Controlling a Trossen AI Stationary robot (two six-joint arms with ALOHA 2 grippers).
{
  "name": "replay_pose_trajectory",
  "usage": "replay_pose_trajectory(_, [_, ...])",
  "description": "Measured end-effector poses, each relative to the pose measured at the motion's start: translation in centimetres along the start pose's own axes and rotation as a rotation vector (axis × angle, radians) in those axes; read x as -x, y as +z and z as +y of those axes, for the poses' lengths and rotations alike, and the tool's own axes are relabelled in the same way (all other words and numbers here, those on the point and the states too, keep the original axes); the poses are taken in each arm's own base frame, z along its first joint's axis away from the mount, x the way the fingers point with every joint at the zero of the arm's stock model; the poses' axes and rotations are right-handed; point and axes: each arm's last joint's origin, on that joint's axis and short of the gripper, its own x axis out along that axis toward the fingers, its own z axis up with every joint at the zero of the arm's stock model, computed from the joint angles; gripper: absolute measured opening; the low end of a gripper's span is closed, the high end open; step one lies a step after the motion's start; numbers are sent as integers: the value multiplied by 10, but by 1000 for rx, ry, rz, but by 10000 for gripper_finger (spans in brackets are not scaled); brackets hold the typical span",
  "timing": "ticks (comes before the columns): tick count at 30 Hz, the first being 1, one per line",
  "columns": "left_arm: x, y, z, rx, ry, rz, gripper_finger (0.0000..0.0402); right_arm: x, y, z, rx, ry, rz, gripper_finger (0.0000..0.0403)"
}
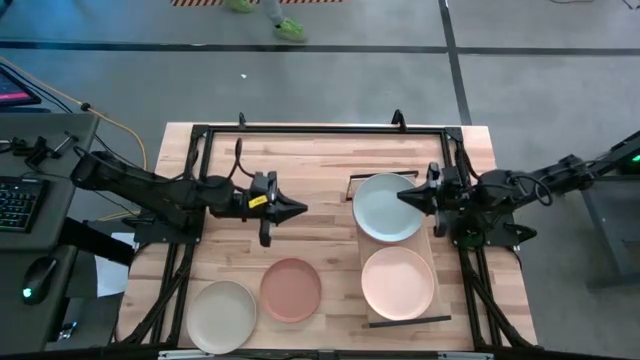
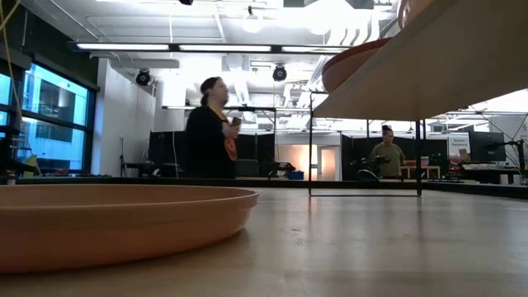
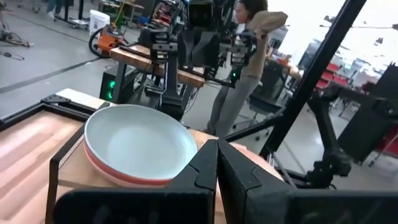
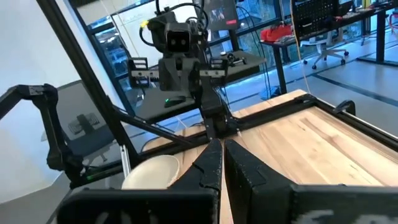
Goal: Place and stack plates onto a shelf
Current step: Stack the brown plate on top of the light orange plate on the shelf
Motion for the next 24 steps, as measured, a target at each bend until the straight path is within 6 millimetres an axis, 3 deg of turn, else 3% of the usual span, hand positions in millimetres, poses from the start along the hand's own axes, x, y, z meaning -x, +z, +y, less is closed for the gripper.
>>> replay_pose_trajectory(10, [-1, -1, 2, -29, 10, 12, 0, -21, -8, 7, 12, -4, 16, 0])
replay_pose_trajectory(24, [-1, -1, 4, 4, 58, 7, 2, -22, -8, 7, 98, -2, 11, 0])
